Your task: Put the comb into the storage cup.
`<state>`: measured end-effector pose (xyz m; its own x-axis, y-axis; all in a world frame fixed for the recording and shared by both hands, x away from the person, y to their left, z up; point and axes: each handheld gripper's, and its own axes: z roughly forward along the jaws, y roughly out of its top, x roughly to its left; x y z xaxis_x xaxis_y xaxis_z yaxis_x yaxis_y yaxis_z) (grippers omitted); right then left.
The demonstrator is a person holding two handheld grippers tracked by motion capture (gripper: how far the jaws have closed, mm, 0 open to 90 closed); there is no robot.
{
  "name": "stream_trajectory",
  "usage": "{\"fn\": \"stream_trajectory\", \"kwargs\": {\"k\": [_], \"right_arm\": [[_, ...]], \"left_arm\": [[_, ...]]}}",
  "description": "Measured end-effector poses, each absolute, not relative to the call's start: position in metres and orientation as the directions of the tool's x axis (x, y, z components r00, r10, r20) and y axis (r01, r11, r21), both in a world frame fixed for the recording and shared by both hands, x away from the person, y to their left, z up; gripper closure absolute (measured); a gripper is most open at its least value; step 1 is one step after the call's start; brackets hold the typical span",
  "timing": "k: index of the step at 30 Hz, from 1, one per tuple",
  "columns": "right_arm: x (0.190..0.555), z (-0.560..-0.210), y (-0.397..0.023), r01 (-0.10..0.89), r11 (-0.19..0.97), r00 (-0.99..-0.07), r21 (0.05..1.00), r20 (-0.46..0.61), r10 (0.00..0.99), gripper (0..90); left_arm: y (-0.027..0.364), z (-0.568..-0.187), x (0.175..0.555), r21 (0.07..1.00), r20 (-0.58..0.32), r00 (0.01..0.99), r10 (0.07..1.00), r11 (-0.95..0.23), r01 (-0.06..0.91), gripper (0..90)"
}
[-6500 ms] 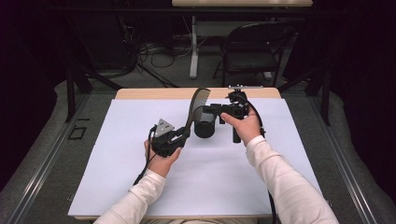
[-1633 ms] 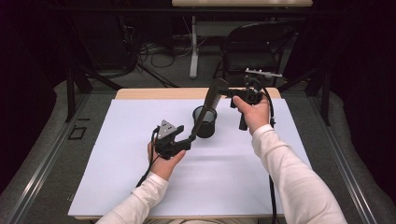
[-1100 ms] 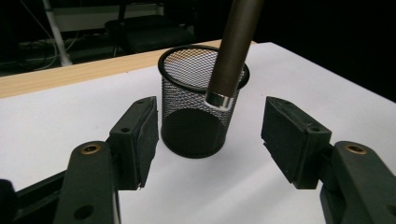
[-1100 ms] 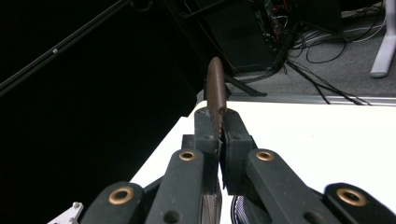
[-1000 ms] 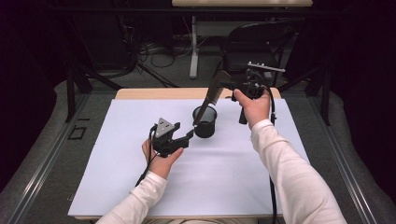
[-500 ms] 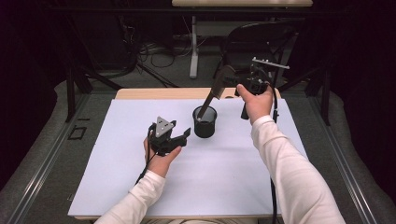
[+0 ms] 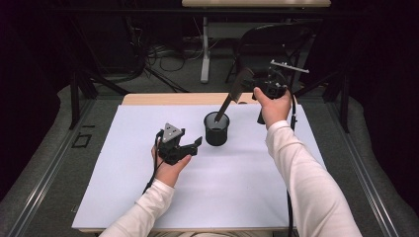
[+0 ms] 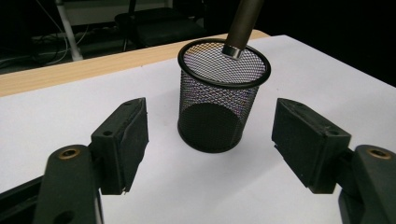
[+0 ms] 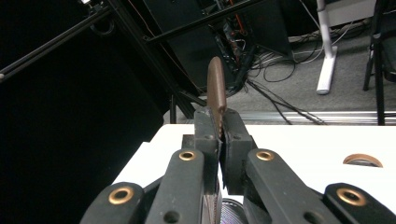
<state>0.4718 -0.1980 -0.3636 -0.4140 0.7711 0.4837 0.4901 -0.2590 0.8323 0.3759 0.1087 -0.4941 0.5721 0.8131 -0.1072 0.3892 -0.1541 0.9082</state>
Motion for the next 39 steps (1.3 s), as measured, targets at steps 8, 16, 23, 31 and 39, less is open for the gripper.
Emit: {"fn": "stream_trajectory", "kwargs": {"k": [8,16,23,31,39], "right_arm": [[0.475,-0.368,-0.193,0.487,-0.246,-0.405,0.838,0.466,0.786,87.7],[0.478,-0.373,-0.185,0.493,-0.241,-0.399,0.836,0.464,0.791,87.7],[0.480,-0.378,-0.180,0.496,-0.237,-0.391,0.835,0.459,0.798,87.7],[0.481,-0.385,-0.174,0.499,-0.234,-0.386,0.834,0.456,0.802,87.7],[0.484,-0.394,-0.167,0.508,-0.236,-0.375,0.829,0.459,0.806,87.6]], "left_arm": [[0.108,-0.496,0.377,0.904,-0.109,0.567,0.817,-0.156,0.398,21.6],[0.109,-0.495,0.377,0.904,-0.119,0.563,0.818,-0.146,0.402,17.5],[0.110,-0.495,0.378,0.903,-0.127,0.550,0.825,-0.134,0.408,15.8],[0.114,-0.493,0.378,0.906,-0.122,0.544,0.830,-0.131,0.403,15.8],[0.114,-0.492,0.377,0.904,-0.113,0.546,0.830,-0.142,0.402,15.7]]}}
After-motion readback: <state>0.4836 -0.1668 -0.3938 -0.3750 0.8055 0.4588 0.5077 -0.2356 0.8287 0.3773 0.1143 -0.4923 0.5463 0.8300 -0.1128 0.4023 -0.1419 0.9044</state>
